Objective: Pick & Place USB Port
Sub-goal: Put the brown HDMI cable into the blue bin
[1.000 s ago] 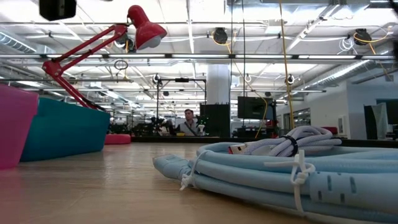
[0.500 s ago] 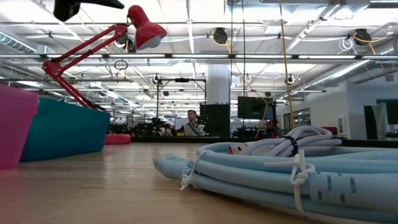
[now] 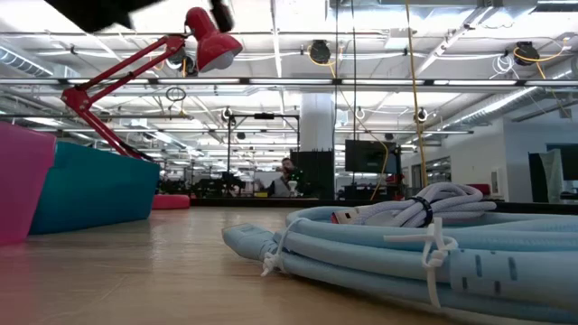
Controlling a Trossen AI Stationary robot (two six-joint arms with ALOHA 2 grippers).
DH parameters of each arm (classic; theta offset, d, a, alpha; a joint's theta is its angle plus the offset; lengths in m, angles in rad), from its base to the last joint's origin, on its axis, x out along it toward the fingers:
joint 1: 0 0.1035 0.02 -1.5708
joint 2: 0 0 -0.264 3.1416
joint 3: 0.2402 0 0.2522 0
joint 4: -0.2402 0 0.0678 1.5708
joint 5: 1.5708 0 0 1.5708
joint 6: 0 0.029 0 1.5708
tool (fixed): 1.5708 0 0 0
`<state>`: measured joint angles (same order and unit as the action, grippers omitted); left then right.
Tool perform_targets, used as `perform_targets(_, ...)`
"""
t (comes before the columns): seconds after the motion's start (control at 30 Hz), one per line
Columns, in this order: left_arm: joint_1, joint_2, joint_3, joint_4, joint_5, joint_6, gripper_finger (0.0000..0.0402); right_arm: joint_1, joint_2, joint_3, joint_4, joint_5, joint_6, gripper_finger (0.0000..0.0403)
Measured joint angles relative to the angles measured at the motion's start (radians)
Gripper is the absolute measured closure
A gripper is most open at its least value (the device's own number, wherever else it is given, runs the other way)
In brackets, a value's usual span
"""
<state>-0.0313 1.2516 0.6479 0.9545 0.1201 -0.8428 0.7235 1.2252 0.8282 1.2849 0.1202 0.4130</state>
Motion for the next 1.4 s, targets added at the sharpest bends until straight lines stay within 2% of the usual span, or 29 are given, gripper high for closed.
perform_targets(0.13,0.058,0.176,0.083,0.211,0.172,-0.138,0.0249,-0.028,0.046,0.108,-0.026,-0.099,-0.08,0.0356)
perform_targets(0.27,0.045,0.328,0.29,0.276,0.279,-0.202,0.0235,-0.074,0.105,0.22,-0.096,-0.169,-0.078,0.0356)
perform_targets(0.37,0.016,0.414,0.464,0.228,0.358,-0.218,0.0195,-0.102,0.138,0.284,-0.136,-0.213,-0.051,0.0356)
perform_targets(0.5,-0.026,0.469,0.673,0.049,0.481,-0.161,0.013,-0.11,0.149,0.318,-0.165,-0.25,-0.043,0.0356)
perform_targets(0.63,-0.066,0.48,0.804,-0.067,0.539,-0.068,0.0079,-0.11,0.143,0.322,-0.156,-0.251,-0.063,0.0356)
perform_targets(0.77,-0.084,0.48,0.861,-0.135,0.53,-0.015,0.0061,-0.11,0.143,0.322,-0.157,-0.251,-0.074,0.0356)
perform_targets(1.03,-0.086,0.492,0.872,-0.253,0.469,0.011,0.008,-0.122,0.143,0.322,-0.153,-0.248,-0.081,0.0357)
perform_targets(1.4,-0.105,0.494,0.872,-0.109,0.471,-0.049,0.0084,-0.136,0.148,0.322,-0.16,-0.248,-0.089,0.0357)
